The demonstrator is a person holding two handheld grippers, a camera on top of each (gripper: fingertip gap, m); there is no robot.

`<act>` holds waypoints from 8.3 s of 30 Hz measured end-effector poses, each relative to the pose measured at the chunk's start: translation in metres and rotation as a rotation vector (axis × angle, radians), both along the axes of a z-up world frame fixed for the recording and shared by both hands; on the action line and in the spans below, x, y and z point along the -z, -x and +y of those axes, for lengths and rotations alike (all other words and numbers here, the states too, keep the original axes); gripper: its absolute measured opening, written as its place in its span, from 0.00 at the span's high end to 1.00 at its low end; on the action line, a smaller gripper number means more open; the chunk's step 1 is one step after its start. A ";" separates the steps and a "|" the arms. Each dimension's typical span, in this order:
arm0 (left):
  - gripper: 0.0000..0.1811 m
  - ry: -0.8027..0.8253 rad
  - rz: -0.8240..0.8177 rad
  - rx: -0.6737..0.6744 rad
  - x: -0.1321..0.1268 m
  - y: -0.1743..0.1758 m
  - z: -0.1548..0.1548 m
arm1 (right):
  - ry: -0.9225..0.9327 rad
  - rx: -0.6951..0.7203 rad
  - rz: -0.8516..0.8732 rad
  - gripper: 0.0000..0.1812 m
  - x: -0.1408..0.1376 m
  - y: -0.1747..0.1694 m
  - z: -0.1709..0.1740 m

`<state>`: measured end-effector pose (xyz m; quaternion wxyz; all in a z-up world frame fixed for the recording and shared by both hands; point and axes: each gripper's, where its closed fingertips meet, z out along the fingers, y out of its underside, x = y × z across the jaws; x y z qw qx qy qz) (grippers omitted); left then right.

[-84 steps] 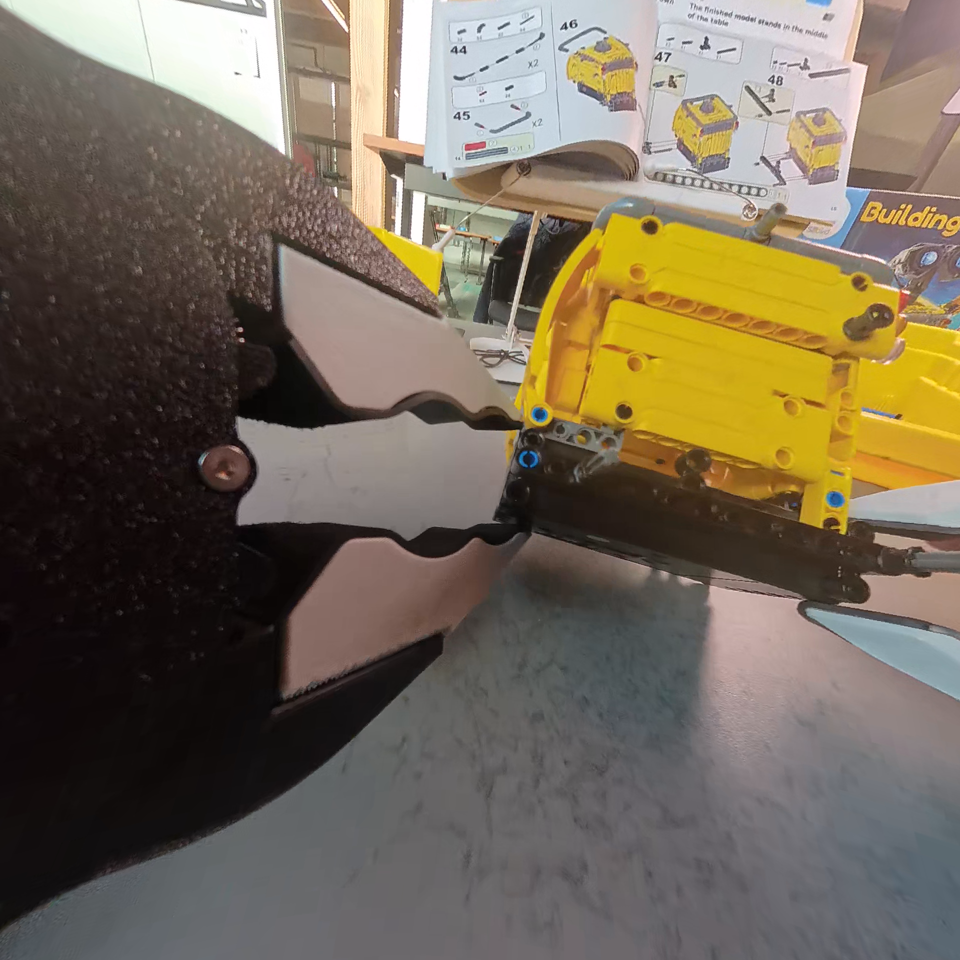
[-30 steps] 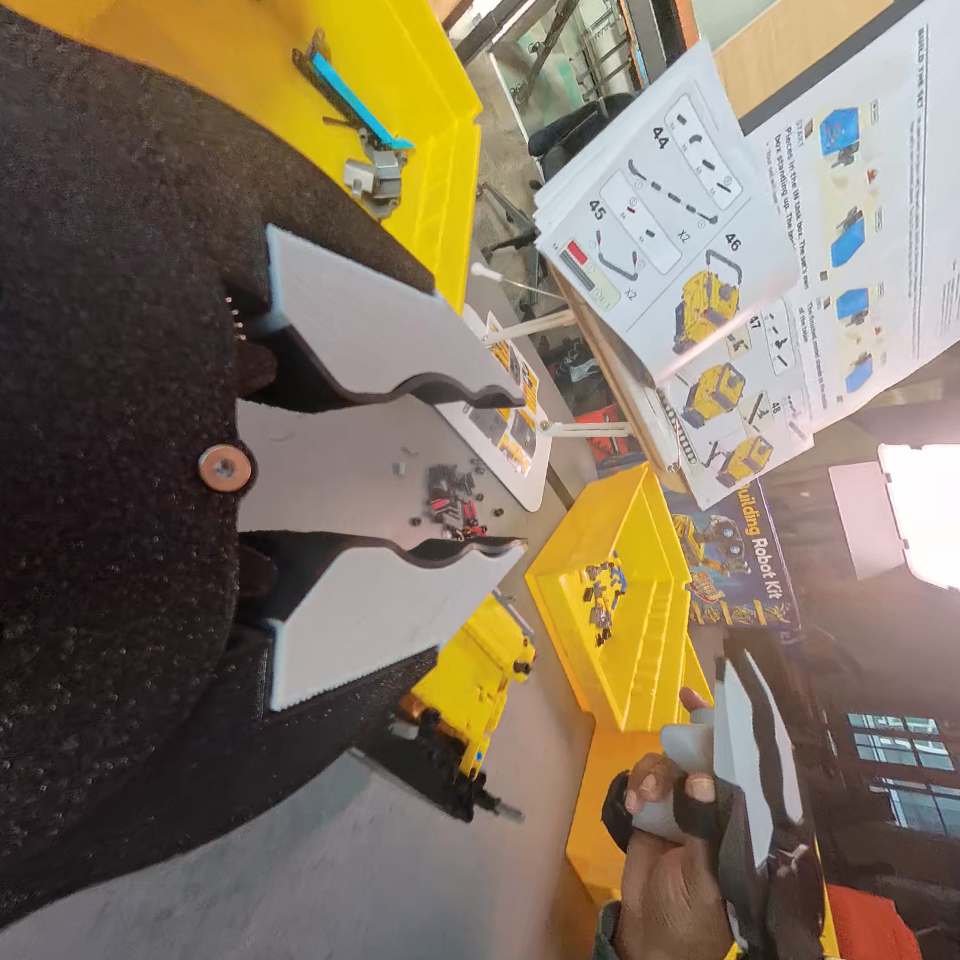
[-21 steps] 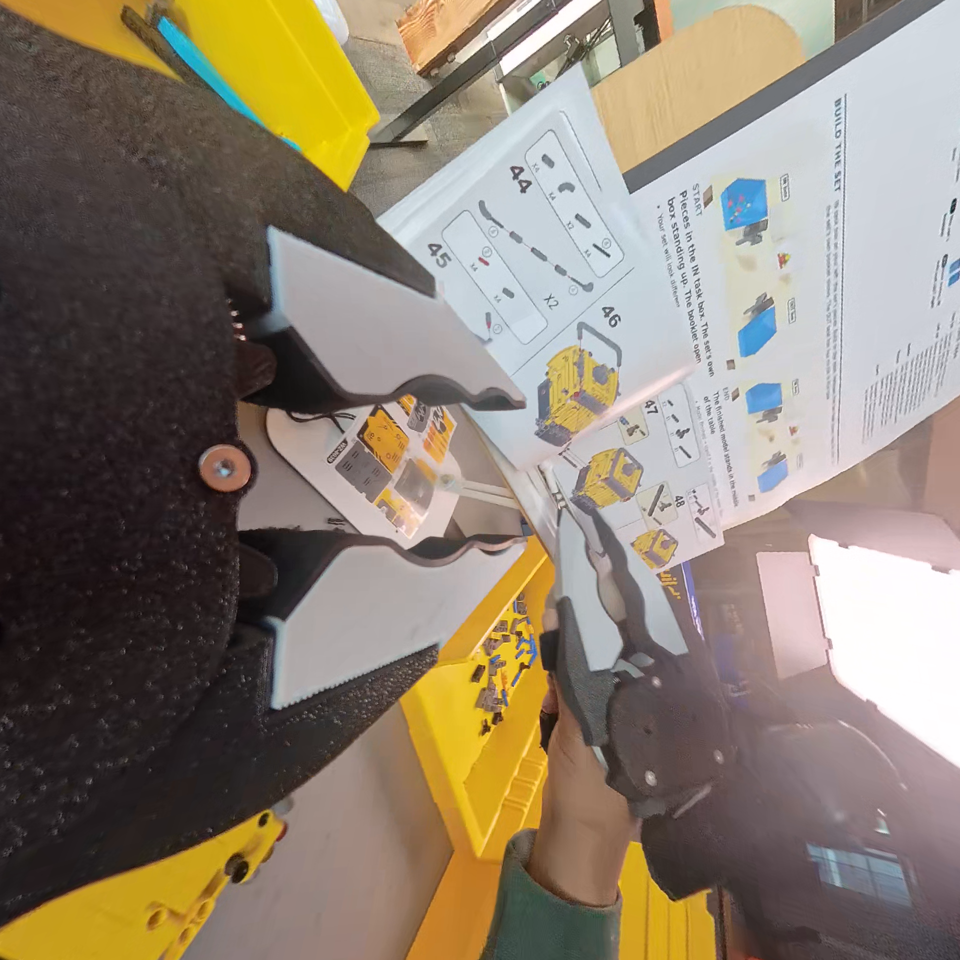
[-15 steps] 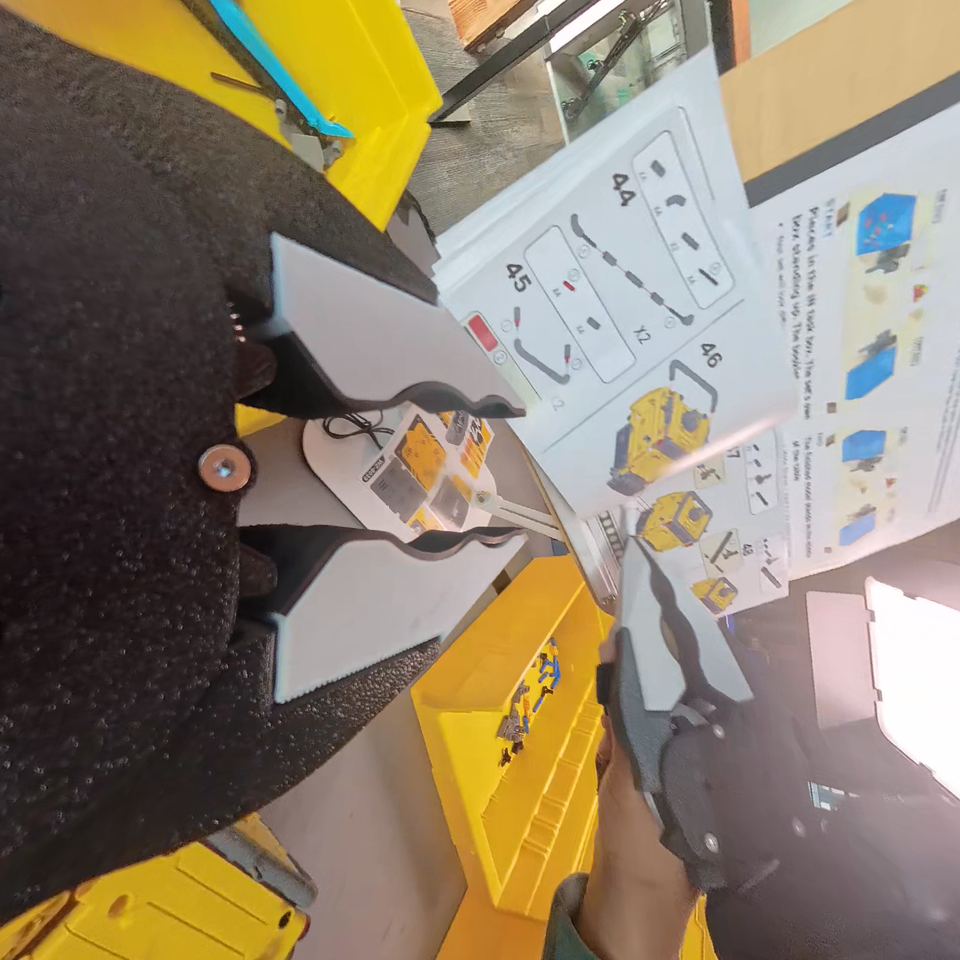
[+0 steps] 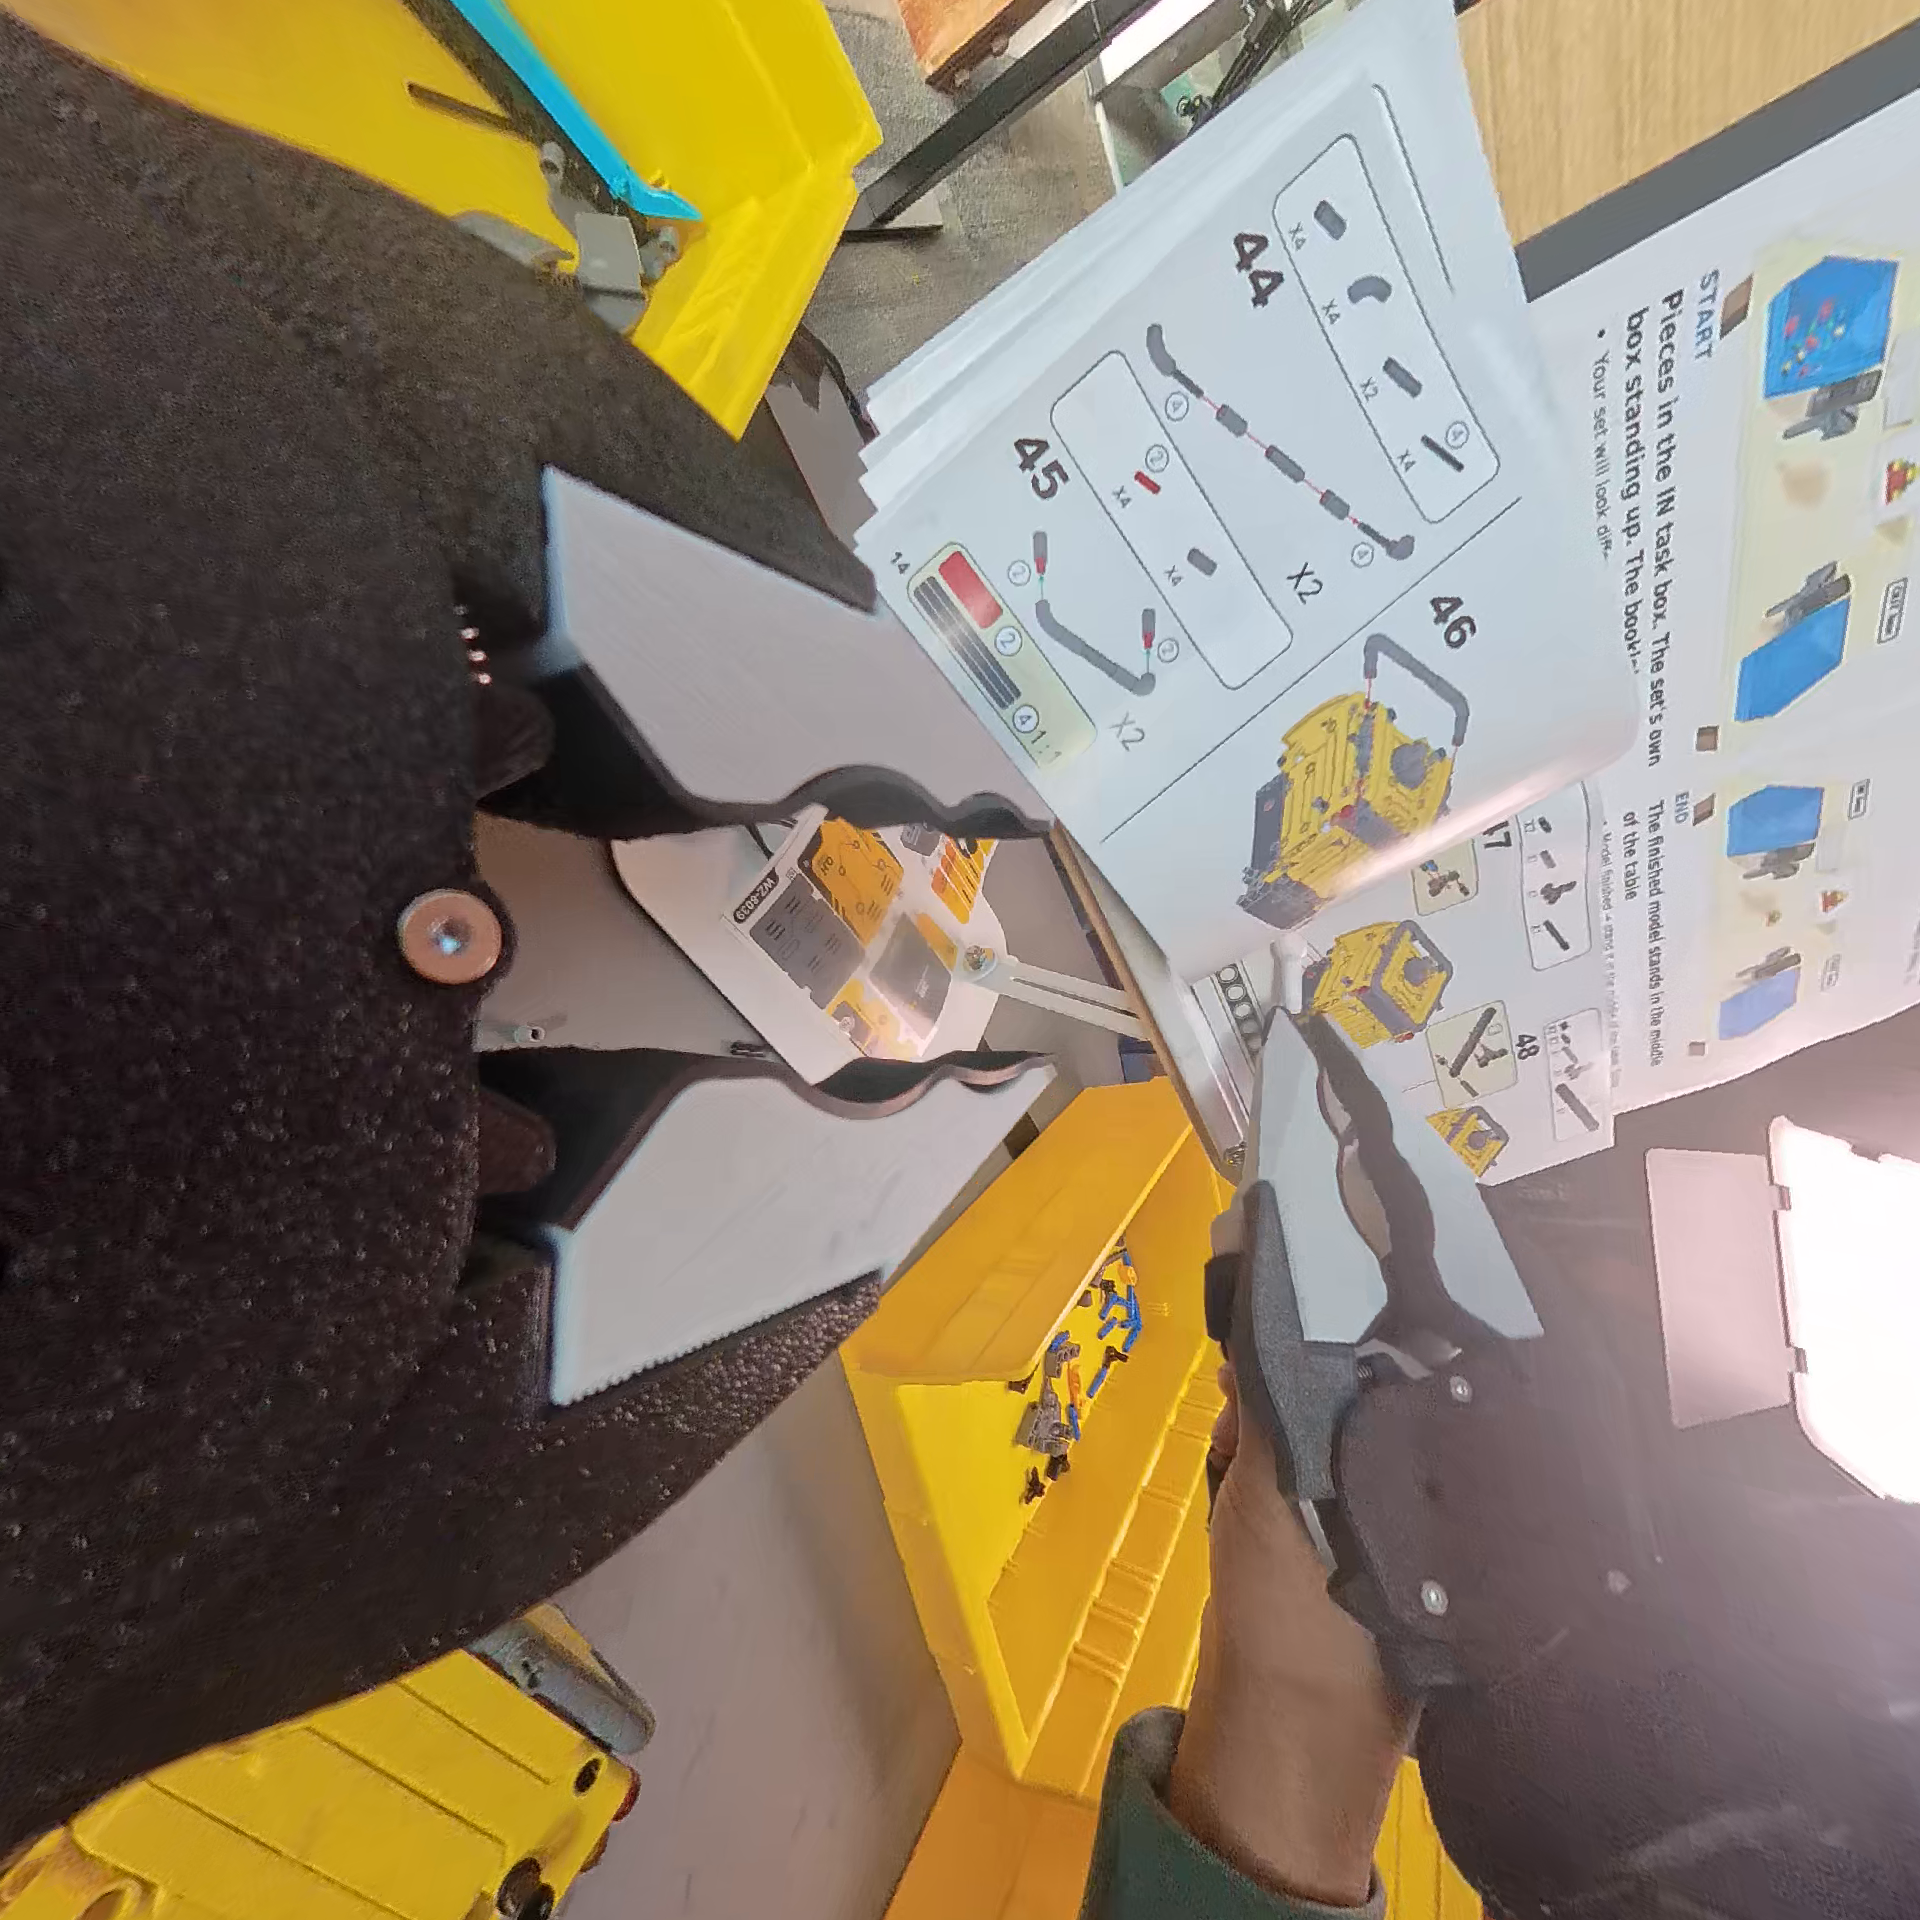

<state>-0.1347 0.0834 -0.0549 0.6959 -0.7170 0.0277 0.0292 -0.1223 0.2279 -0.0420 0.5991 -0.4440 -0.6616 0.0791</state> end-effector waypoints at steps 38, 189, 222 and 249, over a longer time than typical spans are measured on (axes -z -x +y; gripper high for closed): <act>0.78 0.064 0.004 -0.026 0.026 0.014 0.002 | 0.377 0.252 0.386 0.75 0.009 -0.077 0.061; 0.90 -0.101 -0.367 0.202 -0.065 -0.011 0.031 | 0.428 -0.467 0.359 1.00 -0.039 0.009 -0.129; 0.88 0.175 -0.112 -0.219 -0.010 0.099 0.031 | 0.177 0.129 0.404 0.53 -0.024 0.039 -0.007; 0.98 0.546 0.344 -0.163 0.071 0.073 0.027 | 0.226 0.049 0.378 0.67 -0.019 0.047 -0.027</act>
